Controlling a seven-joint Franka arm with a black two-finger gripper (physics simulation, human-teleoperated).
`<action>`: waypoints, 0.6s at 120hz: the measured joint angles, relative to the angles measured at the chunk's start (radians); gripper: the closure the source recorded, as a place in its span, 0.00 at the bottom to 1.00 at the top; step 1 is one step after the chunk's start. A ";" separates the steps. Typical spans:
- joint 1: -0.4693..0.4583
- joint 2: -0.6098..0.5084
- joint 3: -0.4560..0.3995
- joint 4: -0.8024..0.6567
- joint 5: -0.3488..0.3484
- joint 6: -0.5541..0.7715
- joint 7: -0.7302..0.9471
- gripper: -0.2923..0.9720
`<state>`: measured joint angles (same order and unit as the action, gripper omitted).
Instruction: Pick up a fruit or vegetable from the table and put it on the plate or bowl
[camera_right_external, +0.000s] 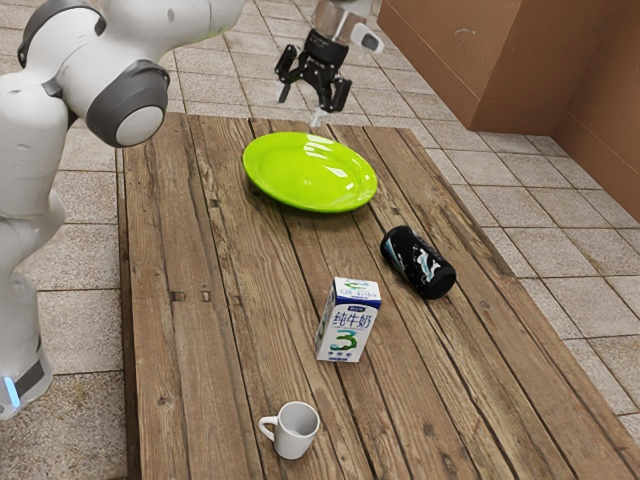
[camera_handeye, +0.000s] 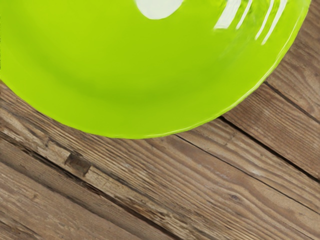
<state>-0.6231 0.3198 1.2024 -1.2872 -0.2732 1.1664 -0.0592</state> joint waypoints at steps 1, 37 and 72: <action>0.000 0.000 0.000 0.000 0.000 0.005 -0.001 0.23; 0.000 0.001 0.000 0.000 -0.006 0.094 -0.019 0.23; -0.010 -0.016 0.012 0.027 -0.002 0.112 -0.030 0.23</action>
<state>-0.6336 0.3043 1.2140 -1.2600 -0.2754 1.2781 -0.0894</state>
